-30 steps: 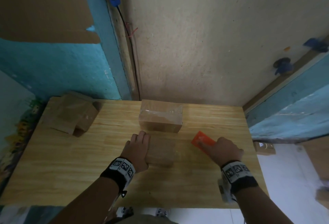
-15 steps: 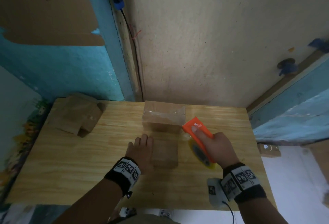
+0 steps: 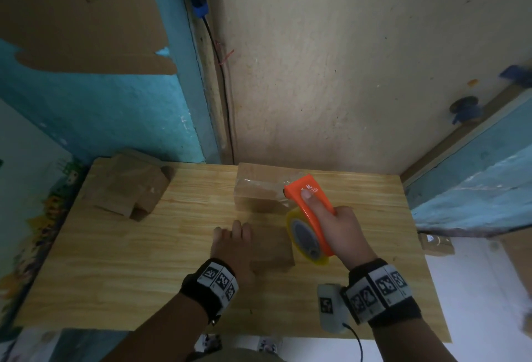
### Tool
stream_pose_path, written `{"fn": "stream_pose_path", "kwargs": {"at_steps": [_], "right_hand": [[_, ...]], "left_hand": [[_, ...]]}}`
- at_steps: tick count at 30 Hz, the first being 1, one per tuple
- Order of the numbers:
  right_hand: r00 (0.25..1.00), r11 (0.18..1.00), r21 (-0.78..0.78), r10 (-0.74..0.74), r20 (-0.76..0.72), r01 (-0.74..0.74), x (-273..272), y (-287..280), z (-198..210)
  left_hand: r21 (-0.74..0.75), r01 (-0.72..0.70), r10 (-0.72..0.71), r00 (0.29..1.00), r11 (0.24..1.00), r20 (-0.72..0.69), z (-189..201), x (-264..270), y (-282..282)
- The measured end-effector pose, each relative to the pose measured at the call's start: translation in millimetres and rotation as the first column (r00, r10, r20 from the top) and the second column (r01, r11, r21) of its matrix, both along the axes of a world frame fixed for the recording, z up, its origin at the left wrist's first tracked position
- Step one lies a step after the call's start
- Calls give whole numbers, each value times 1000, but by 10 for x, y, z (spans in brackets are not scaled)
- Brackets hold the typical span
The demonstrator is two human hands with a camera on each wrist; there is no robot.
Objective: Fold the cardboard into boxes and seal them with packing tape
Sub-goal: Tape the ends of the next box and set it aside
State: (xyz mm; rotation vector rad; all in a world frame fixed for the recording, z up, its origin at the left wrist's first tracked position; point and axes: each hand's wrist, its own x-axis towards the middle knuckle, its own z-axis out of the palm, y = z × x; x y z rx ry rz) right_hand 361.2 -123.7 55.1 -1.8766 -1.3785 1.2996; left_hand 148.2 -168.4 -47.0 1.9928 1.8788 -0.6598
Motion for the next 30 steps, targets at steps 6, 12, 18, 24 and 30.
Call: {"fn": "stream_pose_path", "kwargs": {"at_steps": [6, 12, 18, 24, 30], "right_hand": [[995, 996, -30, 80, -58, -81, -150, -61, -40], [982, 985, -22, 172, -76, -174, -244, -95, -91], [909, 910, -38, 414, 39, -413, -289, -67, -198], [896, 898, -26, 440, 61, -439, -243, -94, -227], [880, 882, -29, 472, 56, -471, -200, -135, -246]], "left_hand": [[-293, -92, 135, 982, 952, 131, 274, 37, 4], [-300, -70, 146, 961, 951, 237, 415, 142, -160], [-258, -59, 139, 942, 964, 306, 369, 193, -280], [-490, -67, 389, 706, 869, 592, 107, -226, -121], [-744, -367, 743, -177, 559, 645, 304, -494, 78]]}}
